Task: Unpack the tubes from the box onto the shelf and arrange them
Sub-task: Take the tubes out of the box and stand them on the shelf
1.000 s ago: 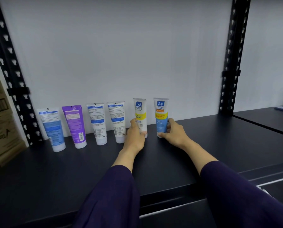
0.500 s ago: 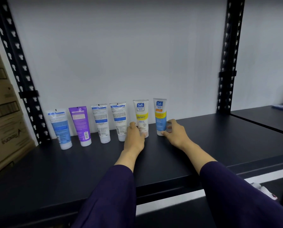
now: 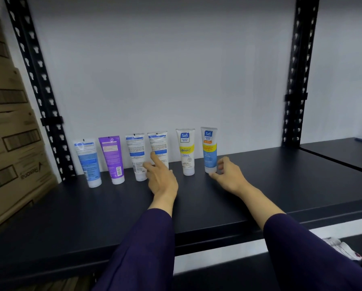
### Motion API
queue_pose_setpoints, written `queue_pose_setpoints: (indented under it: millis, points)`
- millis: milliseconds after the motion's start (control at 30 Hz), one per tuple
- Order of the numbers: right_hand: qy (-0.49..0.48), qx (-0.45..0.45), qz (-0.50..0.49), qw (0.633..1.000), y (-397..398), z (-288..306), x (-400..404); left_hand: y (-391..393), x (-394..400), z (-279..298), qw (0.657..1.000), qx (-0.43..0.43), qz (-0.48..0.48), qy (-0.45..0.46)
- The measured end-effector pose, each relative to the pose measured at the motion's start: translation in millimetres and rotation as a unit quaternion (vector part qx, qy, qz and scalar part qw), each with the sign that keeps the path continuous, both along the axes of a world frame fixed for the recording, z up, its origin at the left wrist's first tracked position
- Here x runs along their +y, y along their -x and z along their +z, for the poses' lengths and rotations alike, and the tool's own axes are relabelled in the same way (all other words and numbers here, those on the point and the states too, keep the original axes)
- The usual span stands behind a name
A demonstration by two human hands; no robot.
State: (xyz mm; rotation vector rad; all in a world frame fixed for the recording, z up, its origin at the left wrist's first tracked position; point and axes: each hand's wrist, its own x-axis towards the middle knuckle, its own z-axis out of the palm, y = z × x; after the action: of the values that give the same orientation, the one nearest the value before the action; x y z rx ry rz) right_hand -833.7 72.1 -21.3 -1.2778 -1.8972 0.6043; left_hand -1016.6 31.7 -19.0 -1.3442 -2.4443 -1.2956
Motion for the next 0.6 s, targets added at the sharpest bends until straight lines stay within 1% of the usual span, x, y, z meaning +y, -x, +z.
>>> queue_pose_setpoints:
  millis: [133,300,400,467,533,600]
  points:
    - [0.023,-0.008,0.019,1.0,0,-1,2,5,4,-1,0.999,-0.024,-0.017,0.024]
    - [0.023,-0.003,0.004,1.0,1,-2,8,7,10,1,0.999,-0.029,-0.028,0.026]
    - [0.022,-0.004,-0.008,1.0,3,0,13,-1,11,4,0.999,-0.033,-0.008,0.007]
    - [0.017,-0.01,-0.012,1.0,4,-1,17,-12,9,6,1.0,-0.003,0.019,-0.02]
    - [0.013,-0.019,-0.018,1.0,6,-1,20,-20,9,5,0.999,0.032,-0.013,-0.036]
    - [0.012,-0.032,-0.026,0.999,7,0,22,-24,11,1,0.995,0.018,-0.089,-0.033]
